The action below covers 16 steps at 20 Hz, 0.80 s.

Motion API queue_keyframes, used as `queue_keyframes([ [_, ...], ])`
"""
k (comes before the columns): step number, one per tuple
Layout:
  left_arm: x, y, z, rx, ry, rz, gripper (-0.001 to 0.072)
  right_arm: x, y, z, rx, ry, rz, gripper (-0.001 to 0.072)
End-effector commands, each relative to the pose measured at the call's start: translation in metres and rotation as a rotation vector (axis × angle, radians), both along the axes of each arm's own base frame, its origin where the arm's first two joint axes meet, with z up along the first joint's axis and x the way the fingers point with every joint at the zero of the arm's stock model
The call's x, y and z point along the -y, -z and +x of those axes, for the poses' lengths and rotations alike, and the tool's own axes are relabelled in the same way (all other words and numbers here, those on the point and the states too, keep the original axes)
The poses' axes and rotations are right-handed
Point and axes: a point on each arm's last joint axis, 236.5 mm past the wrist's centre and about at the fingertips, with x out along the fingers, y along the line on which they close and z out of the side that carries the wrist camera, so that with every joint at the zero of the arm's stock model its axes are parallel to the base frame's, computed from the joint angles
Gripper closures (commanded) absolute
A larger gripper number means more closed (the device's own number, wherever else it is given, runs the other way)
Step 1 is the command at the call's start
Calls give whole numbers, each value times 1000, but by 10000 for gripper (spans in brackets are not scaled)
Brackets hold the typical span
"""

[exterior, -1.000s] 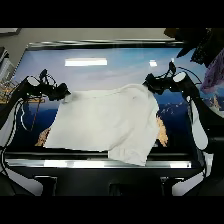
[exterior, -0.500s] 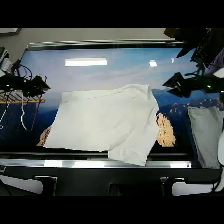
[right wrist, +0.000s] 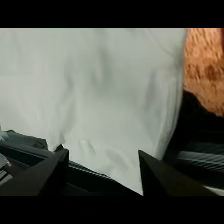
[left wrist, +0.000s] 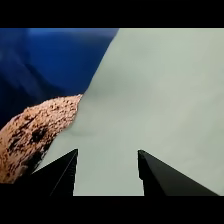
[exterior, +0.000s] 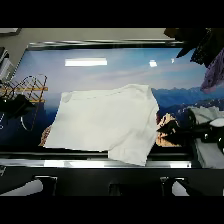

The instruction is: Fold the clothes and pants, and hang the long-sleeved shirts on hangers.

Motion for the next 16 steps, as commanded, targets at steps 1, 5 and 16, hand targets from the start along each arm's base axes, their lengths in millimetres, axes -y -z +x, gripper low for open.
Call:
queue_keyframes([
  [1,12,18,-44,-62,-16,-17,260,-23,32,-55,-72,28,14,198],
  [5,17,31,-71,-109,-11,3,260,-31,50,-77,-118,49,13,198],
  [16,19,36,-73,-106,-18,5,260,-42,56,-72,-132,153,69,242],
])
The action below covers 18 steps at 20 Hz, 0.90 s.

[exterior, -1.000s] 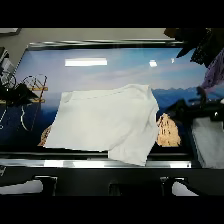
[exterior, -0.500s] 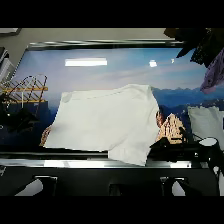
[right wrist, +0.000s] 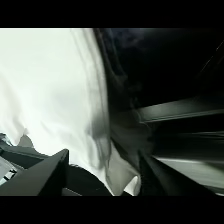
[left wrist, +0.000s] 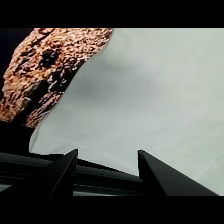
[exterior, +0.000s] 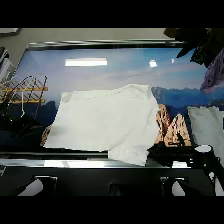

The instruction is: Fold the clothes and pants, and hang the long-sleeved shirts on hangers.

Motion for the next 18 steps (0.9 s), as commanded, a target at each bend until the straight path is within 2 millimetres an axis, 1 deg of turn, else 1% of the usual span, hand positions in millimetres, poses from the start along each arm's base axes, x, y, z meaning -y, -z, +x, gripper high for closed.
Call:
queue_keyframes([
  [1,-3,1,4,15,-13,12,259,-7,0,2,2,26,26,242],
  [3,-4,1,6,21,-26,15,259,-24,2,1,11,-28,11,243],
  [4,-4,1,7,22,-28,13,260,-30,7,0,1,-46,-14,281],
  [5,-3,1,5,15,-30,9,259,-36,10,-1,0,-62,-38,368],
  [6,-3,1,3,6,-26,8,259,-39,12,0,5,-68,-51,427],
  [7,-6,1,-1,-4,-22,20,259,-38,13,2,5,-58,-58,580],
  [8,-12,2,-6,-9,-32,37,259,-37,13,3,10,-53,-62,649],
  [10,-24,8,-22,-26,-83,44,260,-37,13,6,22,-59,-67,679],
  [12,-32,23,-47,-69,-169,13,259,-37,12,6,23,-58,-66,679],
  [13,-31,31,-58,-91,-207,-15,259,-37,12,6,23,-58,-65,679],
  [15,-21,49,-77,-137,-253,-82,259,-37,12,5,20,-61,-63,679],
  [17,-10,63,-90,-170,-235,-108,259,-38,12,5,19,-63,-61,679],
  [18,-7,69,-93,-178,-235,-112,259,-38,12,5,20,-63,-61,679],
])
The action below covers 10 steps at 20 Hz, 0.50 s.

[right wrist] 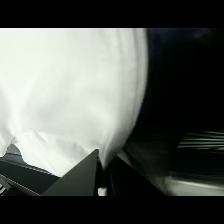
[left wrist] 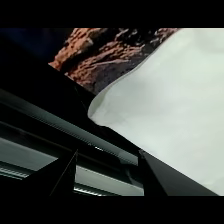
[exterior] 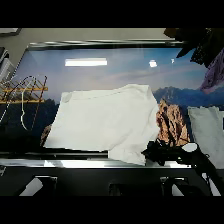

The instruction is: Fold the clothes and pants, and hang the long-sleeved shirts on hangers.

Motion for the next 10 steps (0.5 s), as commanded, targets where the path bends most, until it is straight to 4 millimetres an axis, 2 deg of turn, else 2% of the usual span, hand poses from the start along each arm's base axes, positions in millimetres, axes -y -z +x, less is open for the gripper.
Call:
queue_keyframes([
  [1,12,23,-20,-35,-26,-42,259,-1,-1,0,6,-5,0,679],
  [4,14,31,-15,-12,-58,-45,259,-2,-1,-2,13,-26,5,679],
  [7,23,30,8,85,-62,-89,259,-3,-2,-3,13,-35,11,679],
  [10,23,35,17,107,-58,-79,259,-4,-3,-4,13,-44,14,679],
])
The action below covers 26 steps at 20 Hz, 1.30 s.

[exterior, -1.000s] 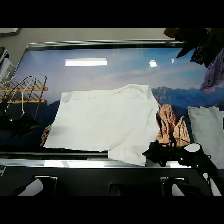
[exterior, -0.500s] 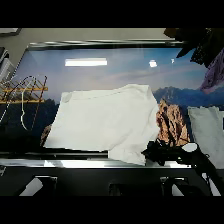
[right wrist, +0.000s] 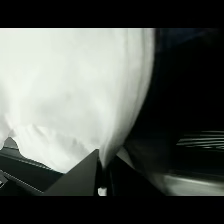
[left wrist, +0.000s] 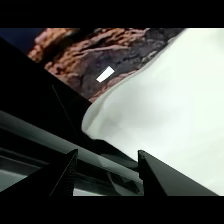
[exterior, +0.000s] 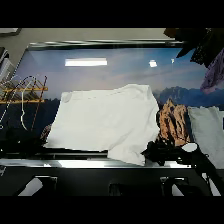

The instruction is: Fold the clothes and pants, and hang the long-sleeved shirts on hangers.

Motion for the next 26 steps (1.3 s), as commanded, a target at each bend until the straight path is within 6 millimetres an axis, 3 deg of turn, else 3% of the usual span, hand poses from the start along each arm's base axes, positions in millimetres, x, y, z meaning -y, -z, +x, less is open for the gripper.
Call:
queue_keyframes([
  [1,-1,6,14,48,-10,10,259,-2,-2,-3,-2,-17,9,679],
  [16,-2,24,13,25,26,4,289,-7,-7,-3,-9,-8,41,680],
  [19,0,24,13,30,42,5,687,-10,-9,0,8,-10,55,680],
  [23,28,10,35,125,124,-37,694,-16,-24,17,181,-106,83,681],
  [24,35,3,45,155,147,-40,695,-15,-30,26,234,-130,72,682],
  [26,46,-20,69,231,204,-18,695,-7,-57,64,384,-160,28,682],
])
